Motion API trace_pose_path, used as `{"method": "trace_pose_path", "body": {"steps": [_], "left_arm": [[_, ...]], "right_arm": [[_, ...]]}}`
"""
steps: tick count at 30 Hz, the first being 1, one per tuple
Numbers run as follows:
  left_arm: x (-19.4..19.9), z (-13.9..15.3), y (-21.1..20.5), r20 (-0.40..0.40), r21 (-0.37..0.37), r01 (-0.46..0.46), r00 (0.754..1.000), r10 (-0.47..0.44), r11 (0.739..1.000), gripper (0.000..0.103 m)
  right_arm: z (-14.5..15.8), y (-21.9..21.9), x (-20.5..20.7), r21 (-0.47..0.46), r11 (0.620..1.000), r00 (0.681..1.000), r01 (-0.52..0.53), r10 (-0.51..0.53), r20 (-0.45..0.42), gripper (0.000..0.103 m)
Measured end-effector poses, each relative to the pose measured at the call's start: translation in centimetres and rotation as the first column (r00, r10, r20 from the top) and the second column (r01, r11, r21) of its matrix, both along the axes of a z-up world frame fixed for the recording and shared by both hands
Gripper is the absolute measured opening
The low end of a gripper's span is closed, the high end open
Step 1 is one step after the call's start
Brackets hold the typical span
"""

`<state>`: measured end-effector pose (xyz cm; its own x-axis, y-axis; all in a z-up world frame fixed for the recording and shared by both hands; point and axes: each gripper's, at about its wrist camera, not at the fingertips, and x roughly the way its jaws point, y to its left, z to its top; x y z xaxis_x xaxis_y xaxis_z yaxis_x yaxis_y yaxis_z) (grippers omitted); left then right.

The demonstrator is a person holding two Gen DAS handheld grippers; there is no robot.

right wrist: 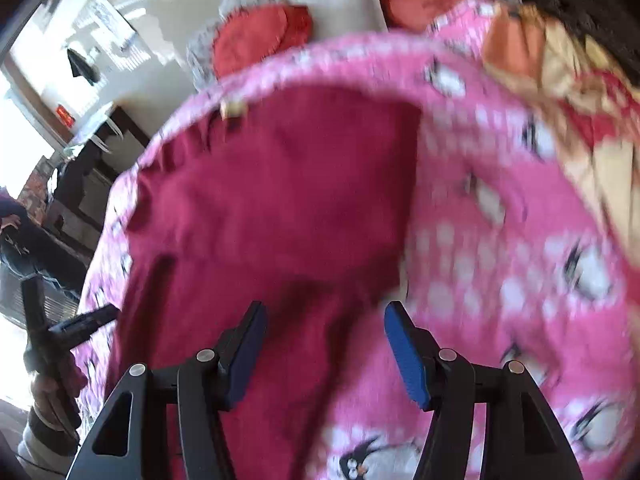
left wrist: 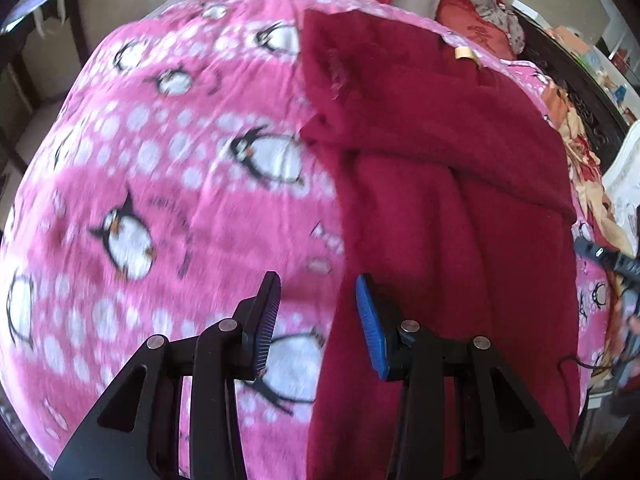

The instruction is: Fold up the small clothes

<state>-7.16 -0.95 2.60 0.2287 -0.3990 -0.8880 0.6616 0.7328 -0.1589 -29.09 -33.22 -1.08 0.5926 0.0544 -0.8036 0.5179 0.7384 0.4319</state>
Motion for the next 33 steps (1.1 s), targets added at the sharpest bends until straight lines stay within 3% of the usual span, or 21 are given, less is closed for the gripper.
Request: {"method": "trace_pose_path", "body": {"steps": [1,2,3,4,6,9,11,12,14,16,18,19,20,22,28,33], "left_arm": [[-0.1,-0.1,0.3,-0.002,0.001,-0.012,1.000,0.012,1.000,0.039],[-0.4,-0.1,0.6,-0.002,-0.003,-0.019,1.000,0.019,1.000,0.039],[-0.6,-0.1,0.8,0.000,-0.005,-0.025,1.000,0.025,1.000,0.039],[-0.8,-0.1,1.0,0.004,0.000,-0.031,1.000,0.031,1.000,0.039],[-1.2,0.3,1.6,0.002,-0.006,-0.037,0.999,0.037,0.999,0.039],[-1.6,0.6,2.8,-0.008,-0.032,-0.044,0.999,0.044,0.999,0.039],[-1.8,0.4,3.1,-0.022,-0.042,-0.045,0.999,0.044,0.998,0.039],[-1.9,0.3,3.2,-0.024,-0.033,-0.045,0.999,0.044,0.998,0.039],[-1.9,0.1,2.7,-0.031,-0.020,-0.050,0.998,0.049,0.999,0.039],[-2.3,0.5,2.9,-0.041,-0.029,-0.040,0.998,0.039,0.999,0.039],[-2.8,0.9,3.3,-0.028,-0.033,-0.029,0.999,0.028,0.999,0.039],[-3.0,1.0,3.5,-0.016,-0.026,-0.025,1.000,0.024,0.999,0.039],[-3.2,1.1,3.7,-0.012,-0.021,-0.022,1.000,0.022,1.000,0.039],[-3.6,1.3,4.2,-0.015,-0.020,-0.017,1.000,0.017,1.000,0.039],[-6.1,2.2,6.0,-0.014,-0.012,0.027,1.000,-0.027,1.000,0.039],[-7.8,2.2,7.7,-0.023,0.015,0.050,0.999,-0.049,0.999,0.039]], "right_arm": [[-0.8,0.4,0.2,0.021,1.000,1.000,0.003,-0.003,0.011,0.058],[-0.8,0.5,0.5,-0.011,1.000,0.999,0.010,-0.009,0.042,0.049],[-0.6,1.1,0.8,-0.057,0.998,0.999,0.003,0.000,0.047,0.035],[-0.5,1.2,1.2,-0.088,0.996,1.000,0.006,-0.004,0.022,0.007],[0.3,1.3,1.1,-0.115,0.993,1.000,-0.002,0.004,0.022,0.006],[2.5,1.6,-0.1,-0.252,0.968,1.000,-0.016,0.014,-0.010,0.006],[1.9,0.6,-0.1,-0.245,0.969,0.999,0.005,-0.014,-0.037,0.005],[1.2,-0.1,-0.3,-0.234,0.972,0.998,0.021,-0.035,-0.058,0.000],[0.0,-1.0,-0.3,-0.248,0.967,0.990,0.061,-0.090,-0.109,0.000],[0.2,-1.7,-1.4,-0.102,0.991,0.996,0.090,-0.090,-0.004,0.000],[1.7,-1.1,-2.9,-0.024,0.999,0.995,0.048,-0.046,0.093,0.002],[2.4,-0.4,-3.3,-0.013,1.000,0.994,0.011,-0.009,0.105,0.011],[3.0,0.3,-3.8,-0.005,1.000,0.994,-0.024,0.025,0.104,0.033],[3.8,1.6,-4.5,0.017,0.997,0.992,-0.077,0.075,0.103,0.053],[4.8,5.3,-8.1,0.146,0.976,0.984,-0.162,0.149,0.098,0.053],[3.3,9.0,-10.3,0.153,0.971,0.983,-0.182,0.174,0.066,0.053]]}}
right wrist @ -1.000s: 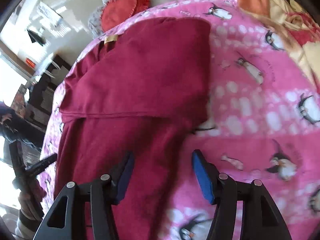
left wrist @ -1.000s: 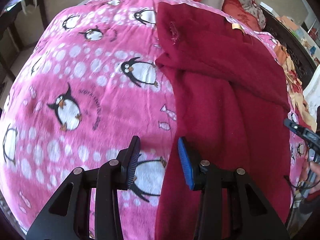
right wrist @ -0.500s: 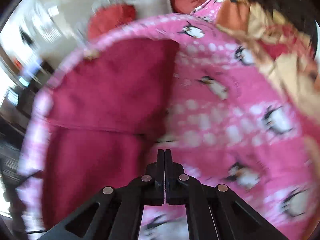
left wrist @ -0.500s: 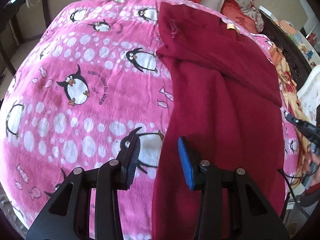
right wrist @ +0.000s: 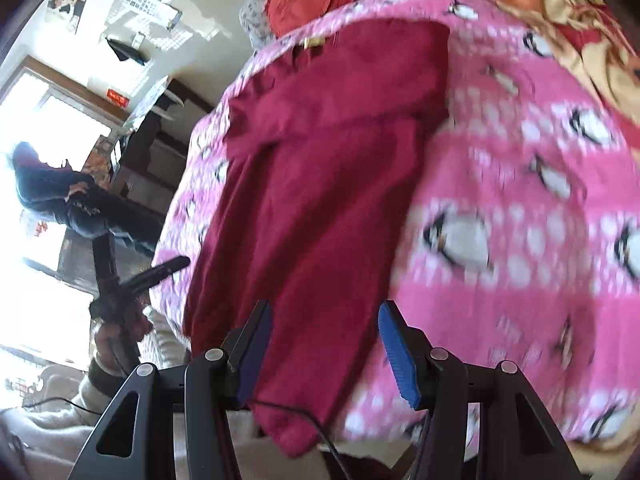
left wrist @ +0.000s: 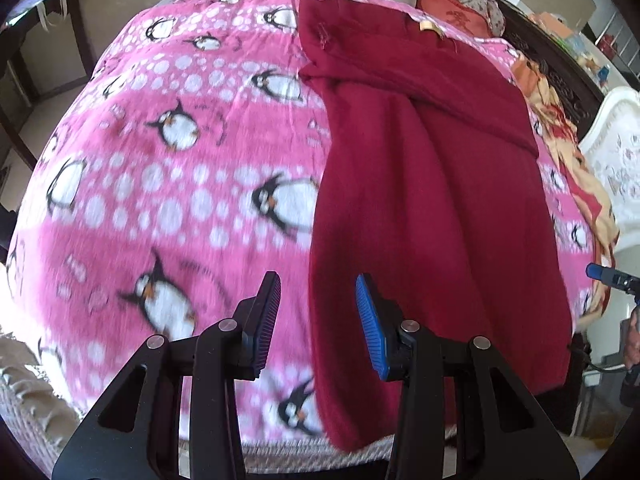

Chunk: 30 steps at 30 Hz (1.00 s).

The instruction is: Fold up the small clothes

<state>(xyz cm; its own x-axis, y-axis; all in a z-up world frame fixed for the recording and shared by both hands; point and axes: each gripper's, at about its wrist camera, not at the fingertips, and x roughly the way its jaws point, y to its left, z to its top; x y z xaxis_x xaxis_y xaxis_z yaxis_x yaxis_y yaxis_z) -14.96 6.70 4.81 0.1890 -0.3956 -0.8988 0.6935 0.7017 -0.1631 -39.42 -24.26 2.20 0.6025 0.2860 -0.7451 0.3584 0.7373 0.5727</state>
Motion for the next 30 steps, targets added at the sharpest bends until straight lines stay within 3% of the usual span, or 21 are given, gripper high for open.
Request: {"method": "trace_pose_path", "body": {"steps": [4,9,15,19,22,24,25,30], "left_arm": [[-0.9,-0.3,1.0,0.046,0.042,-0.012,0.999,0.010,0.999,0.039],[-1.6,-0.3,1.2,0.064,0.039,-0.024,0.998,0.021,0.999,0.039],[-2.2,-0.6,1.2,0.052,0.034,-0.019,0.999,0.017,0.999,0.039],[-2.2,-0.7,1.4,0.040,0.029,-0.024,0.999,0.023,0.999,0.039],[-2.1,-1.0,1.6,0.012,0.027,-0.028,1.000,0.028,0.999,0.039],[-2.1,-1.2,1.8,-0.001,0.024,-0.031,1.000,0.031,0.999,0.039],[-2.1,-1.3,1.9,-0.005,0.024,-0.031,0.999,0.031,0.999,0.039],[-2.4,-1.7,2.3,-0.038,0.024,-0.016,0.999,0.017,1.000,0.039]], "right_arm": [[-1.5,2.0,-0.7,-0.038,0.999,0.999,0.005,-0.007,-0.033,0.053],[-3.4,3.2,-1.5,-0.032,0.999,0.998,0.013,-0.015,-0.065,0.053],[-3.4,4.4,-1.9,-0.007,1.000,1.000,-0.002,0.002,-0.027,0.055],[-3.7,5.8,-0.7,-0.051,0.998,0.999,-0.037,0.035,-0.035,0.055],[-4.1,6.1,-0.3,-0.014,1.000,1.000,-0.016,0.016,0.007,0.055],[-3.9,6.3,-0.5,-0.061,0.998,1.000,-0.008,0.009,0.017,0.034],[-3.6,6.3,-0.7,-0.092,0.996,1.000,-0.004,0.006,0.018,0.011],[-2.3,4.9,-2.8,-0.163,0.985,0.998,0.049,-0.043,0.040,0.007]]}}
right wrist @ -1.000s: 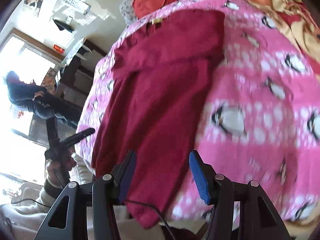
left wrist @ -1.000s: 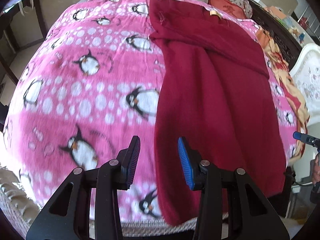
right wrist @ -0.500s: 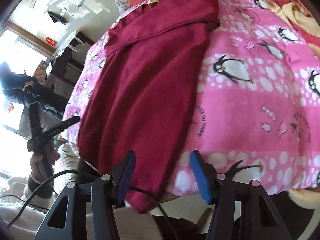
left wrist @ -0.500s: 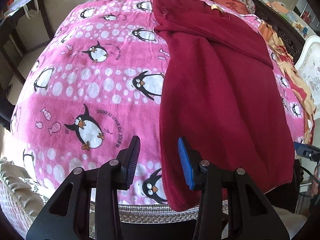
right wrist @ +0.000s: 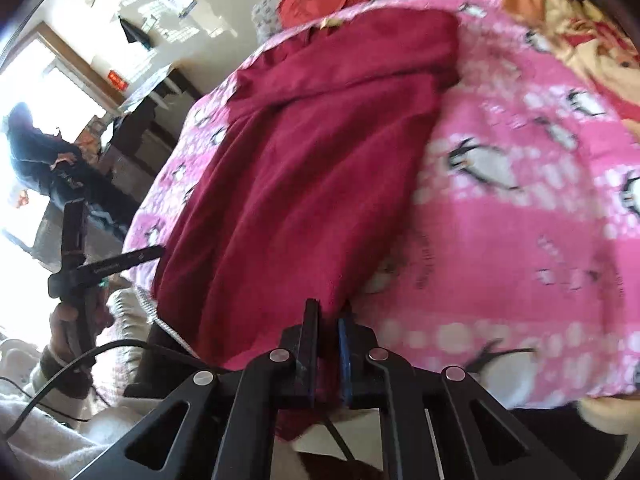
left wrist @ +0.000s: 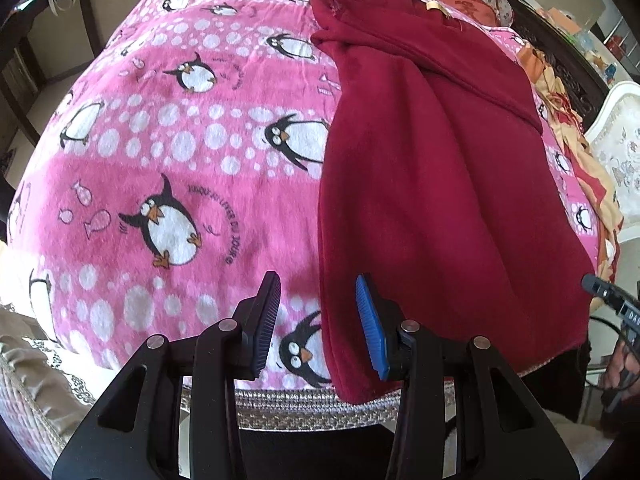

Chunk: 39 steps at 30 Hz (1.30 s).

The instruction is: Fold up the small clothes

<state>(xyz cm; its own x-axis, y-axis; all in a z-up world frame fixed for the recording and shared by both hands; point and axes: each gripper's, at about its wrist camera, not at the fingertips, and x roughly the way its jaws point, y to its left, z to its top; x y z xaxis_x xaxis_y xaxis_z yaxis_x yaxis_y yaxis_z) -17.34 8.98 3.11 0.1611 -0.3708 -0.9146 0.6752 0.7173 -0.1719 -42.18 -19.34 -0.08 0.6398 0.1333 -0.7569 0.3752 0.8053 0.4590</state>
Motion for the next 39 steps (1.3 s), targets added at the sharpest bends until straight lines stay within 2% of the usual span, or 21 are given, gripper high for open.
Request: {"method": "trace_pose_path", "body": {"steps": [5,10,12,14,16,17,21,24,29,39], "left_arm": [[-0.4,-0.6,-0.2,-0.063,-0.038,0.020,0.998,-0.023,0.999,0.039],[-1.0,-1.3,-0.6,-0.049,-0.013,0.036,0.998,-0.037,0.999,0.039],[-1.1,-1.4,-0.7,-0.049,-0.011,0.043,0.998,-0.043,0.999,0.040],[-0.9,-1.5,-0.6,-0.065,-0.011,0.044,0.997,-0.044,0.999,0.046],[-1.1,-1.7,-0.7,-0.100,-0.013,0.059,0.993,-0.060,0.998,0.055],[-1.3,-1.8,-1.0,-0.109,-0.017,0.068,0.992,-0.070,0.998,0.061],[-1.9,-1.9,-1.7,-0.114,0.011,0.104,0.988,-0.102,0.995,0.070],[-2.4,-2.1,-2.5,-0.107,0.044,0.151,0.984,-0.145,0.988,0.080],[-2.7,-2.2,-2.9,-0.094,0.063,0.153,0.985,-0.147,0.986,0.081],[-1.6,-2.0,-1.9,-0.154,-0.003,0.089,0.984,-0.088,0.996,0.080]], "right_arm": [[-0.1,-1.6,-1.1,0.016,1.000,1.000,0.025,-0.025,-0.015,0.007],[-1.4,-1.8,-0.5,0.066,0.998,1.000,0.004,-0.002,-0.031,0.007],[-1.4,-2.1,-0.5,0.081,0.997,1.000,-0.010,0.012,-0.024,0.013],[-1.4,-2.1,-0.7,0.099,0.995,1.000,-0.027,0.028,-0.011,0.034],[-1.3,-1.9,-1.0,0.120,0.992,0.999,-0.036,0.037,0.000,0.037],[-1.3,-1.8,-1.1,0.124,0.991,0.999,-0.041,0.042,-0.002,0.037],[-1.4,-1.8,-2.0,0.209,0.976,0.998,-0.067,0.063,0.027,0.037],[-1.7,-1.6,-2.2,0.226,0.971,0.996,-0.083,0.077,0.037,0.037],[-2.3,-1.7,-2.2,0.300,0.947,0.993,-0.113,0.102,0.052,0.037],[-2.9,-0.4,-1.1,0.288,0.943,0.986,-0.167,0.162,0.039,0.037]]}}
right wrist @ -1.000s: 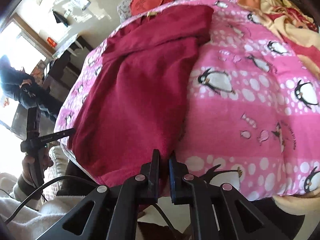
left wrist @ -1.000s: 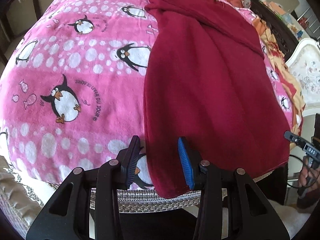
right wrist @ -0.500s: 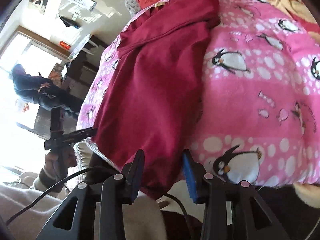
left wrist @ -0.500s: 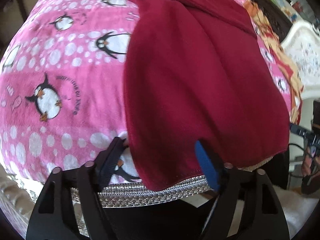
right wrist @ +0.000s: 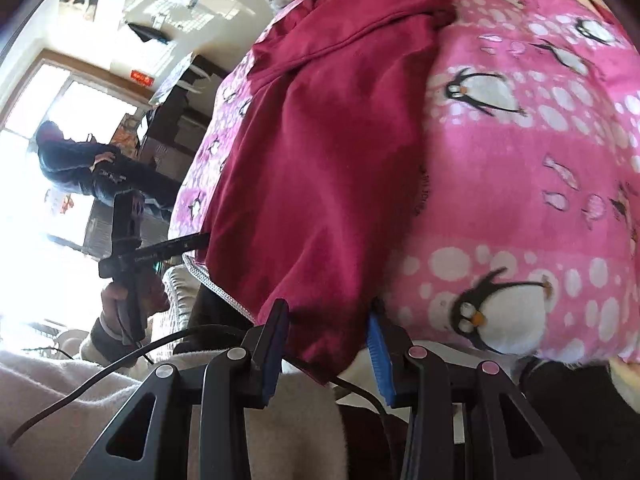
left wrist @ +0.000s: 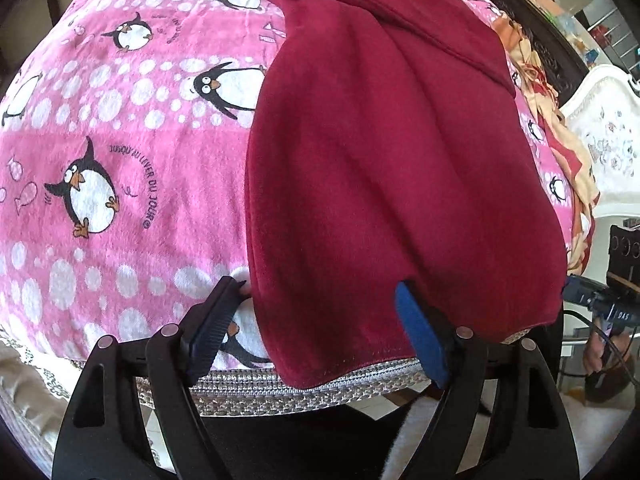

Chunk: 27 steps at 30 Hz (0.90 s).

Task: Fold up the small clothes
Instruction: 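Grasp the hem with both grippers and fold it up toward the collar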

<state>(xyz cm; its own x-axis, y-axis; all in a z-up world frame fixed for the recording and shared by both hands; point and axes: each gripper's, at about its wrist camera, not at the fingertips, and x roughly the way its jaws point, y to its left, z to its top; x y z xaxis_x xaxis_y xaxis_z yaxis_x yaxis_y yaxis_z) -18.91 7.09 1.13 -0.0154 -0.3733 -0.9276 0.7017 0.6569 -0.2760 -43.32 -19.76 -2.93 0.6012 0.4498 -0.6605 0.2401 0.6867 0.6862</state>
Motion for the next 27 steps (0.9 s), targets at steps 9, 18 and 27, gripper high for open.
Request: {"method": "trace_pose_path", "body": {"steps": [9,18,27], "left_arm": [[0.3,0.2,0.9,0.045,0.040,-0.011,0.999,0.009,0.999,0.031],[1.4,2.3,1.1,-0.024,-0.069,-0.029,0.999,0.027,0.997,0.007],[6.6,8.0,-1.9,0.067,-0.245,-0.065,0.994,0.084,0.967,0.007]], "right_arm": [[-0.7,1.3,0.9,0.013,0.999,0.998,-0.035,0.034,0.051,0.029],[3.4,0.3,1.9,-0.058,0.997,0.988,-0.040,0.048,0.146,0.013],[6.1,-7.0,6.8,-0.060,0.989,0.961,0.137,-0.118,0.249,0.013]]}}
